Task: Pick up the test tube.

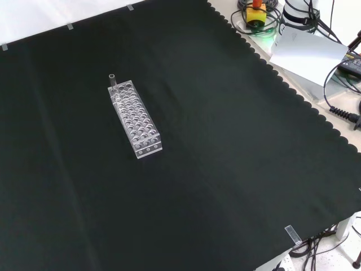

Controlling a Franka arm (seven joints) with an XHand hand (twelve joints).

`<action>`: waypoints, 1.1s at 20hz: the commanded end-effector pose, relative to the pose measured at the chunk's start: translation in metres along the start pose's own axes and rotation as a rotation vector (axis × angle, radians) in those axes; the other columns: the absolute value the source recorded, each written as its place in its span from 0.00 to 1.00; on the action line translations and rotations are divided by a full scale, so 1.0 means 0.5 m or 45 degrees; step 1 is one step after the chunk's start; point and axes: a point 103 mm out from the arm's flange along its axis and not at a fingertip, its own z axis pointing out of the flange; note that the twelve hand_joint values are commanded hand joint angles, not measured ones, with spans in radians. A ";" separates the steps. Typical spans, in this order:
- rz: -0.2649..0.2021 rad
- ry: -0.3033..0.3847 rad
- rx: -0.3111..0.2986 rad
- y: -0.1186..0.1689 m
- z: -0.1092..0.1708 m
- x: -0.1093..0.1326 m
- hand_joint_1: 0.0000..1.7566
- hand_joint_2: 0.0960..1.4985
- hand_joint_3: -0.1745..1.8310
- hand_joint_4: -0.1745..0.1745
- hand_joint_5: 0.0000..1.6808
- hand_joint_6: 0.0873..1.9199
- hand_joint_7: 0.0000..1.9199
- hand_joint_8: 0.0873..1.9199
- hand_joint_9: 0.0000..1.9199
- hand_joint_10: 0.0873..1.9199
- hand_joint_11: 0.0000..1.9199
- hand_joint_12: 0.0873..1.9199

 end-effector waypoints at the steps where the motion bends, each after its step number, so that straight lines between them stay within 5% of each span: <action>1: -0.030 0.001 0.019 0.088 0.020 -0.004 0.23 0.59 0.20 0.37 0.05 0.00 0.02 0.35 0.00 0.35 0.00 0.78; 6: -0.008 0.005 0.068 0.147 0.049 -0.013 0.24 0.60 0.20 0.34 0.09 0.00 0.06 0.38 0.01 0.44 0.00 0.82; 22: 0.064 -0.016 0.266 0.321 0.240 -0.057 0.27 0.60 0.21 0.29 0.15 0.00 0.13 0.40 0.07 0.45 0.02 0.82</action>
